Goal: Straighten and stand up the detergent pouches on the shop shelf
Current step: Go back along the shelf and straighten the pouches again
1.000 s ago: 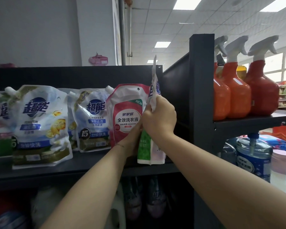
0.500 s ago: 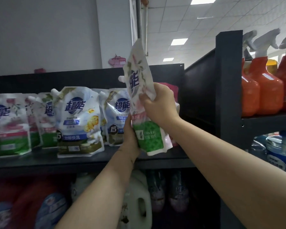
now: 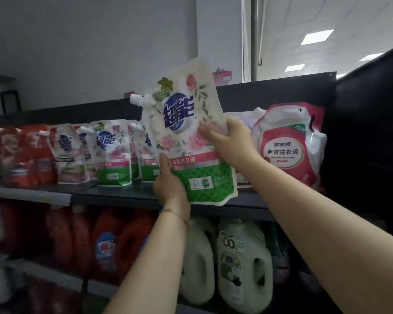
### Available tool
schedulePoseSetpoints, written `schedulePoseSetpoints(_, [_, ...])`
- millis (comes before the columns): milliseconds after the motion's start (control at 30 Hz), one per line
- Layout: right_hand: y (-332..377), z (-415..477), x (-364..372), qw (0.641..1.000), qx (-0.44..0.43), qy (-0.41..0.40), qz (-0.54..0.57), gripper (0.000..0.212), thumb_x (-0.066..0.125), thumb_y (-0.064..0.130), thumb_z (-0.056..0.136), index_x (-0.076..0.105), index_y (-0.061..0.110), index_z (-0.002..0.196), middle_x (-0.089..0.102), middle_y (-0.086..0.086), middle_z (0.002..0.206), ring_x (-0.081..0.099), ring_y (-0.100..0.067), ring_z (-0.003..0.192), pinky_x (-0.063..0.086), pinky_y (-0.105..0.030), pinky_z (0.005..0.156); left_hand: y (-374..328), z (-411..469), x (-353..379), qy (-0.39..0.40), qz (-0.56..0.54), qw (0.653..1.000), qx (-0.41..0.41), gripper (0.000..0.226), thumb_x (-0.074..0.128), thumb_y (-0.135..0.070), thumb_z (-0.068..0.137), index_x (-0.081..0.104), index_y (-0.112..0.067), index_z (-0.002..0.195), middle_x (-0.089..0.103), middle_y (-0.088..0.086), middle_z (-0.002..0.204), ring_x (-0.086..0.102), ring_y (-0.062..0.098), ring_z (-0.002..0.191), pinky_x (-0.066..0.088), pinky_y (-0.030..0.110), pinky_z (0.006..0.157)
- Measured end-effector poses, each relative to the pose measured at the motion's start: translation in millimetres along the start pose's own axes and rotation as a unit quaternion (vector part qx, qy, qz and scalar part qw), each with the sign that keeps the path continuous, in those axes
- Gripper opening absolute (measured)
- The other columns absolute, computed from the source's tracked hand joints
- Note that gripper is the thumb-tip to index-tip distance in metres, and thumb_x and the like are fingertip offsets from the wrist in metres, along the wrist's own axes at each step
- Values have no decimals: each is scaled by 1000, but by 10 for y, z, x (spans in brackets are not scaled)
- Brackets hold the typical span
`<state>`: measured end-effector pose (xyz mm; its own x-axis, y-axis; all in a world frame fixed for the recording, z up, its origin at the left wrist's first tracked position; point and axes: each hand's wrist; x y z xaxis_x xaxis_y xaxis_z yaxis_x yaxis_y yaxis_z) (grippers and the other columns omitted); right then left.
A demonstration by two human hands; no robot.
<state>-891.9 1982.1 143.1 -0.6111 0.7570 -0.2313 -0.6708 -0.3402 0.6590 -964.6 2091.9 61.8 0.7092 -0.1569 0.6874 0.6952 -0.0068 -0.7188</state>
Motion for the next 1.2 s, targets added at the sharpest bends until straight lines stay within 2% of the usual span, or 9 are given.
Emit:
schedulePoseSetpoints(100, [-16, -61, 235, 991, 28, 79, 105, 30, 78, 25, 81, 65, 16, 106, 75, 1, 95, 73, -11, 82, 60, -29, 74, -158, 77, -212, -32, 4, 999, 31, 35, 67, -57, 82, 67, -23, 71, 72, -9, 67, 70, 21, 76, 57, 47, 84])
schedulePoseSetpoints(167, [-102, -120, 389, 983, 48, 124, 125, 42, 81, 23, 77, 63, 14, 114, 74, 4, 100, 72, -8, 87, 58, -24, 78, -251, 150, -344, -63, 26, 997, 39, 42, 65, -62, 80, 68, -21, 73, 72, -4, 74, 71, 22, 77, 58, 45, 82])
schedulePoseSetpoints(233, [-196, -203, 515, 977, 56, 160, 130, 42, 81, 22, 77, 64, 17, 115, 74, 8, 102, 70, -5, 92, 55, -18, 80, -322, 226, -451, -94, 47, 993, 54, 45, 64, -63, 80, 66, -19, 71, 69, -2, 75, 68, 22, 76, 57, 44, 82])
schedulePoseSetpoints(300, [-275, -289, 643, 968, 72, 183, 155, 39, 82, 23, 76, 66, 21, 111, 74, 8, 102, 70, -5, 94, 55, -21, 84, -362, 288, -540, -112, 67, 989, 69, 44, 64, -61, 82, 63, -18, 69, 65, -2, 72, 64, 19, 70, 54, 40, 77])
schedulePoseSetpoints(467, [-363, -499, 1004, 964, 97, 130, 213, 32, 87, 12, 68, 69, 27, 89, 75, 15, 83, 71, -2, 80, 54, -14, 67, -340, 396, -831, -145, 130, 977, 83, 49, 59, -66, 82, 65, -17, 80, 65, -1, 83, 62, 18, 75, 49, 35, 75])
schedulePoseSetpoints(700, [-464, -568, 1352, 949, 162, 90, 254, 28, 85, 7, 68, 69, 19, 89, 76, 2, 84, 73, -12, 74, 58, -23, 61, -359, 558, -1108, -148, 174, 970, 84, 60, 55, -72, 79, 65, -14, 88, 67, 3, 88, 65, 26, 83, 54, 43, 84])
schedulePoseSetpoints(867, [-490, -531, 1621, 938, 198, 83, 273, 29, 86, 7, 68, 70, 12, 91, 76, -1, 83, 74, -18, 73, 59, -29, 62, -452, 758, -1269, -157, 216, 960, 79, 59, 54, -72, 80, 63, -14, 86, 67, 4, 88, 64, 27, 81, 54, 45, 85])
schedulePoseSetpoints(1033, [-519, -438, 1926, 933, 203, 77, 287, 27, 85, 7, 68, 69, 14, 89, 76, 2, 78, 73, -16, 70, 58, -25, 57, -600, 1010, -1401, -141, 247, 956, 67, 72, 50, -74, 80, 65, -9, 104, 66, 7, 99, 62, 28, 87, 49, 38, 80])
schedulePoseSetpoints(1200, [-550, -231, 2325, 946, 171, 70, 265, 29, 86, 9, 68, 70, 17, 91, 76, 5, 82, 73, -12, 76, 60, -28, 70, -712, 1422, -1533, -111, 231, 965, 60, 68, 49, -75, 81, 63, -12, 104, 62, 0, 92, 57, 18, 78, 44, 35, 74])
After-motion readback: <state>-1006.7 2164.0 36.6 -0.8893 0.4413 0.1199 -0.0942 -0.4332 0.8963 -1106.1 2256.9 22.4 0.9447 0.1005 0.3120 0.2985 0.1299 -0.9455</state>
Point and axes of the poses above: each hand's wrist, its own z-axis towards the middle knuckle, its own x-axis out of the palm, y = z × x
